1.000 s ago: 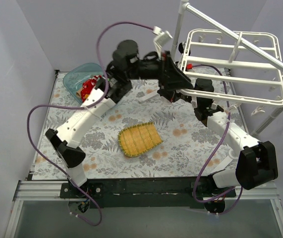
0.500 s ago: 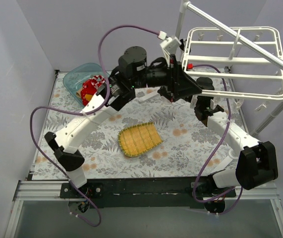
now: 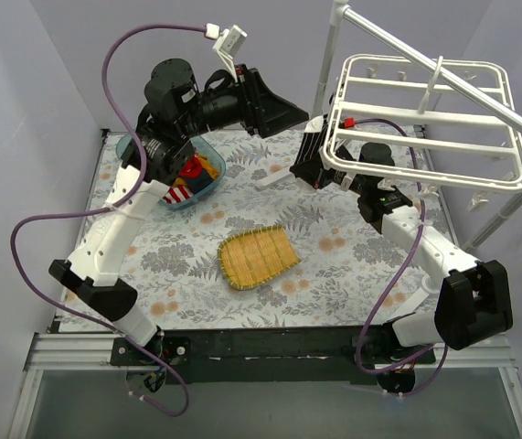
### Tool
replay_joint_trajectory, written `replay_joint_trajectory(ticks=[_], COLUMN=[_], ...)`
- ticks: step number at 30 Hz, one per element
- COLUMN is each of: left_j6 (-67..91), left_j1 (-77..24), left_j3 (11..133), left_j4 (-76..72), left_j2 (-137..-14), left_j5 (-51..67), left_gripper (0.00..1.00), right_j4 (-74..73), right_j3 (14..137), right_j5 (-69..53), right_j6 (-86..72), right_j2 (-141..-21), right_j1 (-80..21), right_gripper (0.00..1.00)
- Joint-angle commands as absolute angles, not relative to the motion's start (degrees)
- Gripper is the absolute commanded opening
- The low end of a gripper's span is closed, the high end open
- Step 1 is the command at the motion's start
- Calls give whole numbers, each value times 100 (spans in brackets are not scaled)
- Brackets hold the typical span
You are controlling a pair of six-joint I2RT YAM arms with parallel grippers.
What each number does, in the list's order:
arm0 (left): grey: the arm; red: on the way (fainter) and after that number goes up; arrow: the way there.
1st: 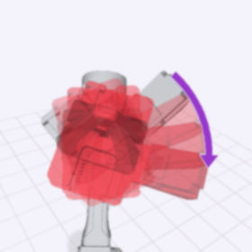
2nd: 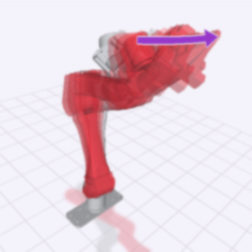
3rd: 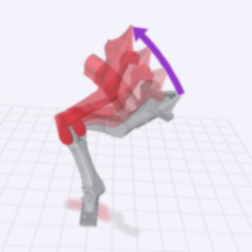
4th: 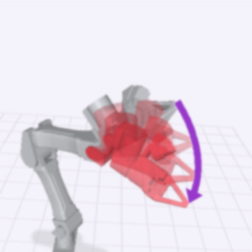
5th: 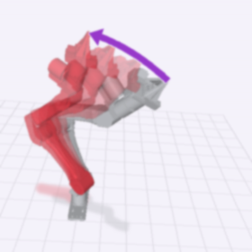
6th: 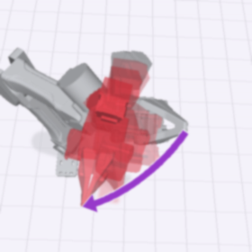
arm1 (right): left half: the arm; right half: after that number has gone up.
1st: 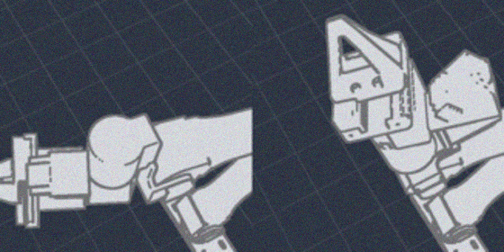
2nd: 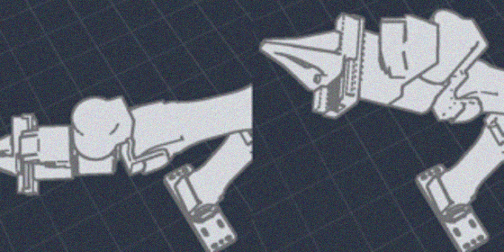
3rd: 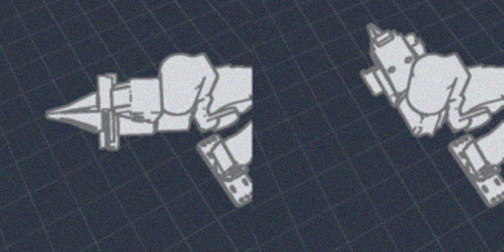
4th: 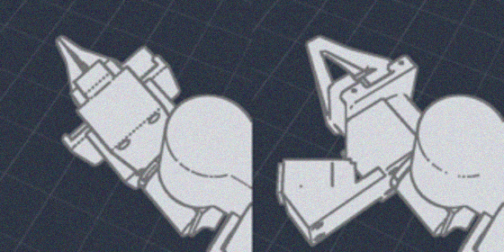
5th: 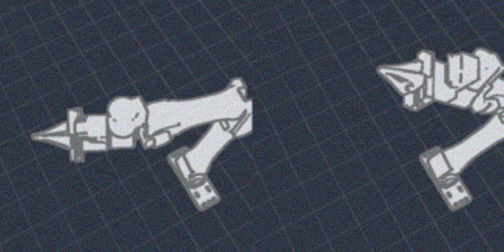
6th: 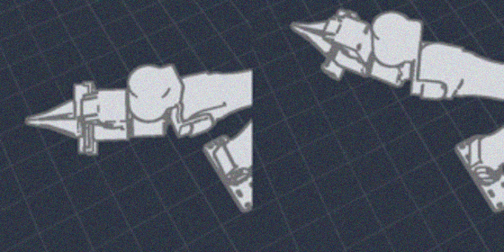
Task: Remove the socks clipped to the hanger
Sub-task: Adjust the hanger on the clothesline.
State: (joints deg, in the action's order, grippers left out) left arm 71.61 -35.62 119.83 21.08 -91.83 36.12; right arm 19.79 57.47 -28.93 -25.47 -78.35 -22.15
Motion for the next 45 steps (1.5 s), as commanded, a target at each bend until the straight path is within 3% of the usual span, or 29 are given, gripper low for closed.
replay_joint_trajectory(ticks=[1, 23, 31, 35, 45], left_j6=[7479, 8727, 8552, 8262, 8068], left_j1=[-3437, -3541, -5351, -5555, -5695], left_j3=[11795, 11030, 12557, 12894, 12797], left_j4=[2259, 1231, 1625, 2004, 1872], left_j2=[-9228, -9403, -10835, -11066, -10934], left_j5=[3893, 4246, 3682, 3402, 3094], left_gripper=[64, 67, 51, 45, 45], right_j4=[2215, 2259, 2303, 2259, 2268], right_j3=[5836, 5827, 5652, 5555, 5467], right_j5=[-3006, -3024, -3023, -2971, -2979], right_j6=[-2575, -2637, -2646, -2558, -2566], right_j2=[-7831, -7857, -7796, -7664, -7647], right_j1=[-2232, -2224, -2232, -2232, -2224], right_gripper=[1, 1, 1, 1, 1])
